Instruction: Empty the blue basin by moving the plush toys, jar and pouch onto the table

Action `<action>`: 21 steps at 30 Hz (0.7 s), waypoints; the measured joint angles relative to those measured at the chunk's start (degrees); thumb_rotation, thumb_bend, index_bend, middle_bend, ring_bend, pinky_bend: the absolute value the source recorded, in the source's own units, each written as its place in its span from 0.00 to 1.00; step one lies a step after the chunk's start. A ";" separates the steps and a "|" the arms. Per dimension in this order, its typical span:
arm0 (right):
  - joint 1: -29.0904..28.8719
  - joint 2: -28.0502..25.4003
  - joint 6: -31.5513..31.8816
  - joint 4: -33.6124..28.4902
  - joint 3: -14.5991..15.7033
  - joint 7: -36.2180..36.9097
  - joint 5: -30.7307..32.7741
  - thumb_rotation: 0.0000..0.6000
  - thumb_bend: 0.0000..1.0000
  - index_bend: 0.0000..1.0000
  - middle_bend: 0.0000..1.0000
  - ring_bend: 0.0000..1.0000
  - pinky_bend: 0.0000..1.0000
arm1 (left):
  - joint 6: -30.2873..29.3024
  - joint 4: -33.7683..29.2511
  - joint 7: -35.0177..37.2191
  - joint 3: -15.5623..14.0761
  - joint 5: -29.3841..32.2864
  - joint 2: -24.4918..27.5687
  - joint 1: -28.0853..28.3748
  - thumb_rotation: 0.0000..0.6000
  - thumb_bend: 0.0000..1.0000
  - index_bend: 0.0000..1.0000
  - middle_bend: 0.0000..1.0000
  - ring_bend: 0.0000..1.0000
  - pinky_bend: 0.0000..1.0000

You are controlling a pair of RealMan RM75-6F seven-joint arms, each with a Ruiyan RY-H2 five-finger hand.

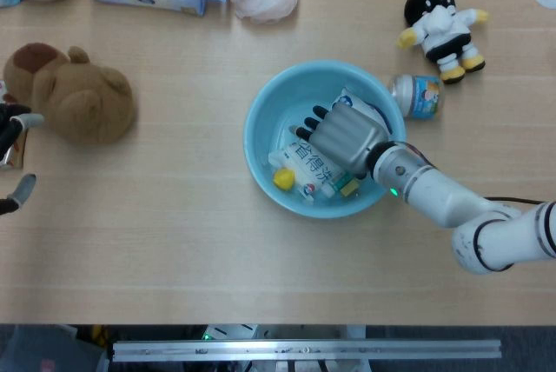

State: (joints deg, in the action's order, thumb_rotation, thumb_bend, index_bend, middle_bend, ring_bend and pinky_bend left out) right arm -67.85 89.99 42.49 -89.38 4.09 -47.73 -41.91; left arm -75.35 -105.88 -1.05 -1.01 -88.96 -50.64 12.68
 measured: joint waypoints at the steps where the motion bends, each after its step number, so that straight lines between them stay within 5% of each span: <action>1: -0.17 0.51 0.26 0.44 0.24 -0.40 0.26 1.00 0.00 0.12 0.23 0.16 0.42 | 0.01 0.05 0.08 0.01 0.01 0.02 -0.02 1.00 0.33 0.22 0.20 0.16 0.25; 14: -1.17 4.59 2.16 3.97 1.99 -3.27 2.17 1.00 0.00 0.12 0.23 0.16 0.42 | 0.27 0.47 1.19 -0.04 0.02 0.36 -0.15 1.00 0.33 0.22 0.20 0.16 0.25; 21: -0.95 5.91 3.53 5.17 2.15 -4.07 2.04 1.00 0.01 0.26 0.29 0.22 0.43 | 0.60 0.52 1.60 -0.02 -0.13 0.54 0.00 1.00 0.33 0.22 0.20 0.16 0.25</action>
State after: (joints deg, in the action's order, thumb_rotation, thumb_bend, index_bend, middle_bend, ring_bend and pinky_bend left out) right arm -68.81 95.90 46.01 -84.22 6.24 -51.80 -39.86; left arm -74.75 -105.36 0.55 -1.03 -89.09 -50.10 12.68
